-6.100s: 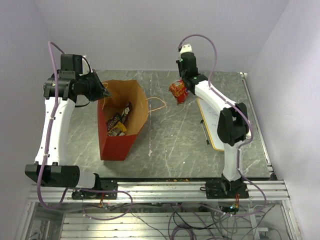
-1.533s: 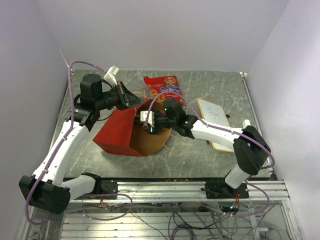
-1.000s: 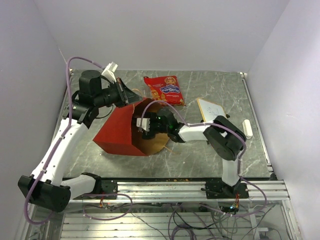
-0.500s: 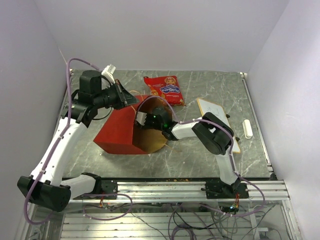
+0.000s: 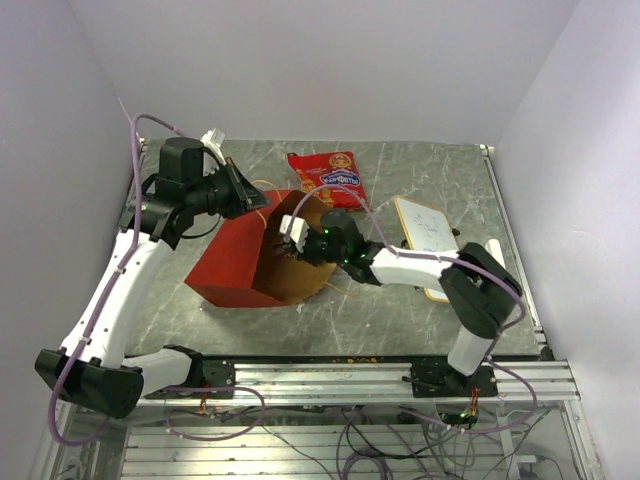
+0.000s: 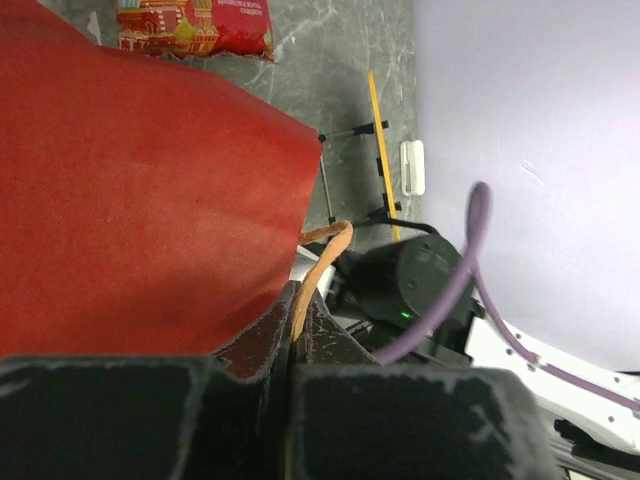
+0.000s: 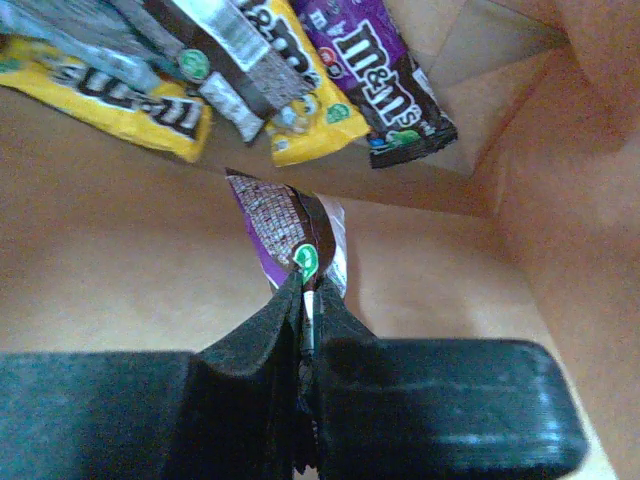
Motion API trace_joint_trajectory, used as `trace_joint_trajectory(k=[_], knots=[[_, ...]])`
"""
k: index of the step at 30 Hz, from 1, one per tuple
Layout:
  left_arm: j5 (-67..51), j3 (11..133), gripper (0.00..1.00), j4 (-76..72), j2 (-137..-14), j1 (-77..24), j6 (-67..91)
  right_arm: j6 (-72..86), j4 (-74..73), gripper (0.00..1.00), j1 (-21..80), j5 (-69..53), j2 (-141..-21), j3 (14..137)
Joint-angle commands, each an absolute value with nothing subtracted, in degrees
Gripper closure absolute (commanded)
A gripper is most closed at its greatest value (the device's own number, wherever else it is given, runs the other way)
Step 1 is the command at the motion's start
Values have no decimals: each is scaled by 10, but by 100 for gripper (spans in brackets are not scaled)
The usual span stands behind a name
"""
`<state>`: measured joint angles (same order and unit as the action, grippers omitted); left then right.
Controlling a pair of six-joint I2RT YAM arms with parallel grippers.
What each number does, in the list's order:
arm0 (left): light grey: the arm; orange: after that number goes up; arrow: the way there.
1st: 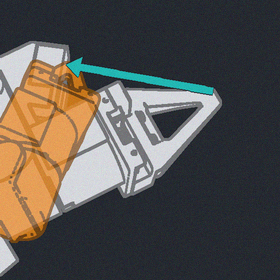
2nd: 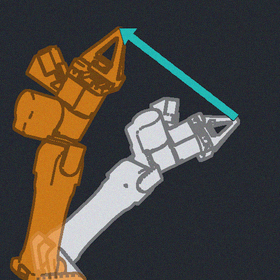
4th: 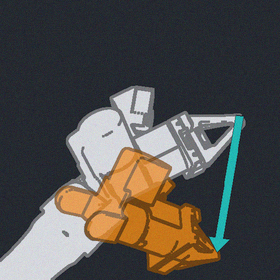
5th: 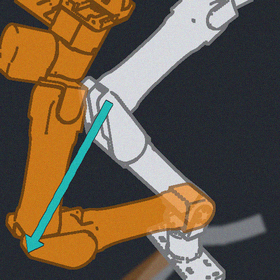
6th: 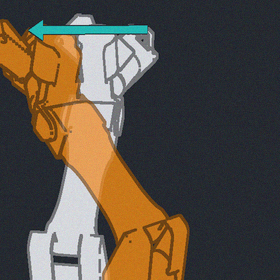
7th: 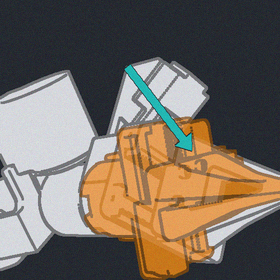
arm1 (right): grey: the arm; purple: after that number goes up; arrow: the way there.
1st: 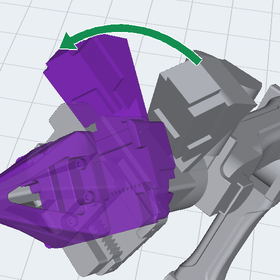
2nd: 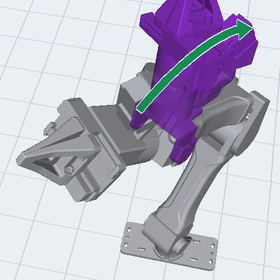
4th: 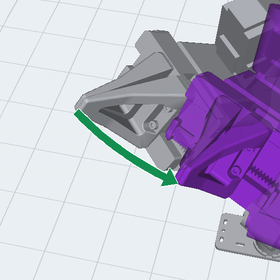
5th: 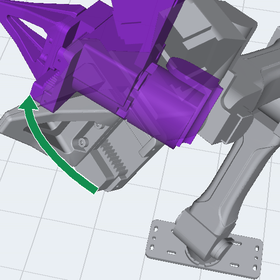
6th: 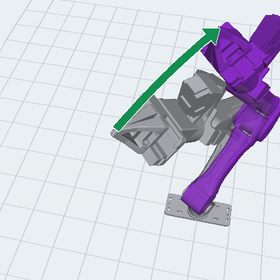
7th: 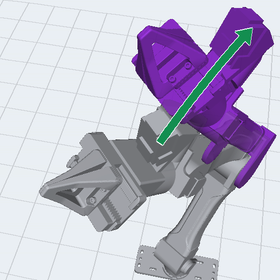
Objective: Take the snacks out of the paper bag
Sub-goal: Take out the snack from the paper bag, then place the snack at the center of the board.
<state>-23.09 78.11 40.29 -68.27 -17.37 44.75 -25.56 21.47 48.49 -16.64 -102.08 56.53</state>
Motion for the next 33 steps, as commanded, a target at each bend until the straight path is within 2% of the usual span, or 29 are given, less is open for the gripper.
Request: trace_joint_trajectory(k=[1, 6, 12, 19, 26, 30, 33], knots=[[-209, 801, 93, 417, -676, -170, 439, -176, 151, 100, 490, -192, -941, 540], [-196, 786, 93, 423, -666, -169, 446, -106, 62, 100, 490, -169, -855, 540], [-165, 770, 93, 430, -650, -169, 457, -104, -63, 100, 490, -101, -732, 566], [-188, 745, 93, 460, -639, -169, 472, -128, -44, 100, 490, -8, -609, 570], [-207, 685, 93, 476, -599, -168, 511, -83, 57, 100, 487, 166, -614, 599], [-177, 699, 93, 472, -603, -168, 514, -55, 102, 100, 477, 291, -645, 596], [-162, 704, 93, 470, -601, -168, 525, -20, 88, 100, 435, 309, -706, 625]])
